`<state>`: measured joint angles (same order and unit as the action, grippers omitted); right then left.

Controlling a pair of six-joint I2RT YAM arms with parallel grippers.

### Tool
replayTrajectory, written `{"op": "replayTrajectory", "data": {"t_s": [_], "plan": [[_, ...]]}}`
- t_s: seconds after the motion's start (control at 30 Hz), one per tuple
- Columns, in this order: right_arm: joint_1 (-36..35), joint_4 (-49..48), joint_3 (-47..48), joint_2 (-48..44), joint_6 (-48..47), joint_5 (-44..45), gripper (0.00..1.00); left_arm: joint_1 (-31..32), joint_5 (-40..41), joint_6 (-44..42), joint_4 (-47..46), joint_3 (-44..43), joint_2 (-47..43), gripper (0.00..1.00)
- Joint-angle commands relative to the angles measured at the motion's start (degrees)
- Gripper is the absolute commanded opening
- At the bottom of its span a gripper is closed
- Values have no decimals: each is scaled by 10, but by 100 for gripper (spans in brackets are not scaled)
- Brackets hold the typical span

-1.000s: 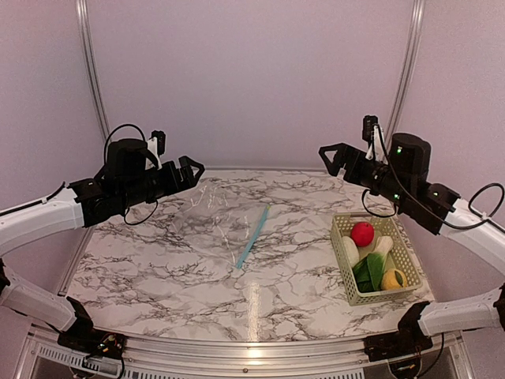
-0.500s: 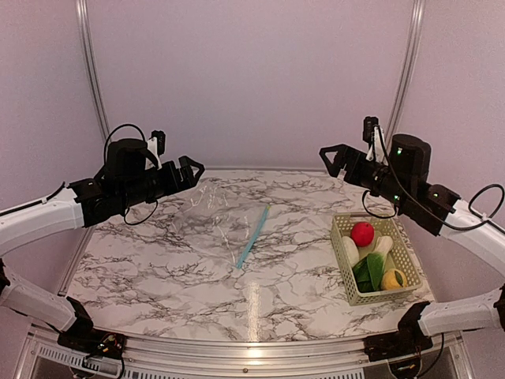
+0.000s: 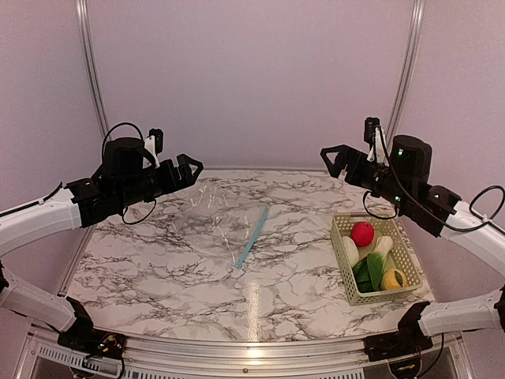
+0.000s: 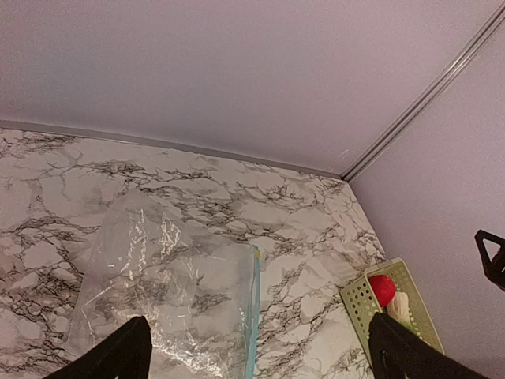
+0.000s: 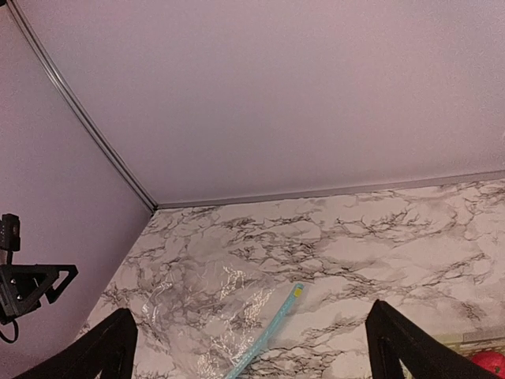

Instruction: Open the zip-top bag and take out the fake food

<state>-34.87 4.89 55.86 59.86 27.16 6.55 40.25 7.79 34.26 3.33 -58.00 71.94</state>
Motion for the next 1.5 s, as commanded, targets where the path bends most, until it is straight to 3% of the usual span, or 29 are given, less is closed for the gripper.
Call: {"op": "replayTrajectory", "data": {"t_s": [0.0,1.47], "plan": [[-5,-3,-4,-12,0,6,99,-1,0,-5,6,8,-15,99],[-5,1,0,-16,1,13,99,-5,-12,-10,5,7,-18,99]]}}
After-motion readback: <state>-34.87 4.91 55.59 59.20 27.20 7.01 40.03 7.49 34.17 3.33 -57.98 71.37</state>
